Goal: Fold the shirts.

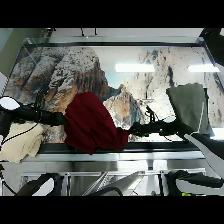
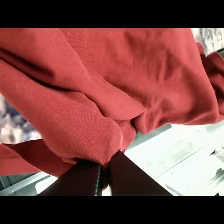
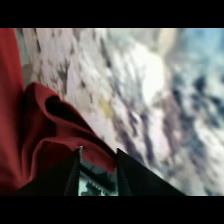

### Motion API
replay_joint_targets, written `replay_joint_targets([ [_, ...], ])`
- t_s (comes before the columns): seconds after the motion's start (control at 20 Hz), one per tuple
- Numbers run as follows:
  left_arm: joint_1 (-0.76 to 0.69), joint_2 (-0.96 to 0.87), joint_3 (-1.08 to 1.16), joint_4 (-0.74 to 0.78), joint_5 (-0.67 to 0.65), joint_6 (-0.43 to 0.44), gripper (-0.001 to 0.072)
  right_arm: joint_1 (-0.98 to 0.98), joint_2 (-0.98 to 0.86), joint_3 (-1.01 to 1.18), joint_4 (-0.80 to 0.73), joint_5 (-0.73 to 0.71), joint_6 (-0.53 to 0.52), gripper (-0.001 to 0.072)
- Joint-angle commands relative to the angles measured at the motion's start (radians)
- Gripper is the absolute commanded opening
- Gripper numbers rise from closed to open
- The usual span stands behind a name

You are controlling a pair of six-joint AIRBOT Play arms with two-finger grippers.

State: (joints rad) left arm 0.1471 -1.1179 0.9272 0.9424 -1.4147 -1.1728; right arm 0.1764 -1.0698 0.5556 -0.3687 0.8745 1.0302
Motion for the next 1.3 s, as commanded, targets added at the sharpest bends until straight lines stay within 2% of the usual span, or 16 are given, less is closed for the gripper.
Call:
replay_joint_targets([
  [0.0,0.001,-0.010,0.001,0.000,0.001,0.006,0.0014,0.012,-0.015,0.012,0.113,0.002,-0.093,0.0119],
  [0.1,0.001,-0.010,0.001,-0.001,0.002,0.006,0.0014,0.012,-0.010,0.043,0.138,0.047,-0.138,0.0022],
  [0.35,0.001,0.050,0.077,-0.002,-0.029,0.002,0.0013,-0.072,0.171,0.247,0.080,0.147,-0.114,0.0021],
  [0.5,0.001,0.137,0.249,-0.003,-0.058,-0.043,0.0014,-0.224,0.319,0.482,-0.069,0.190,-0.018,0.0020],
  [0.65,0.001,0.245,0.456,-0.002,0.002,-0.089,0.0014,-0.368,0.435,0.720,-0.108,0.222,-0.008,0.0020],
  [0.8,0.001,0.334,0.688,0.006,0.038,-0.095,0.0014,-0.486,0.512,0.925,-0.141,0.223,-0.009,0.0020],
  [1.0,0.001,0.393,0.881,0.158,0.012,-0.118,0.0014,-0.624,0.578,1.101,-0.391,0.223,0.072,0.0020],
  [1.15,0.001,0.417,0.936,0.279,0.000,-0.132,0.0014,-0.661,0.610,1.131,-0.435,0.208,0.076,0.0020],
  [1.25,-0.003,0.415,0.946,0.294,0.000,-0.137,0.0013,-0.661,0.614,1.131,-0.433,0.217,0.116,0.0020],
])
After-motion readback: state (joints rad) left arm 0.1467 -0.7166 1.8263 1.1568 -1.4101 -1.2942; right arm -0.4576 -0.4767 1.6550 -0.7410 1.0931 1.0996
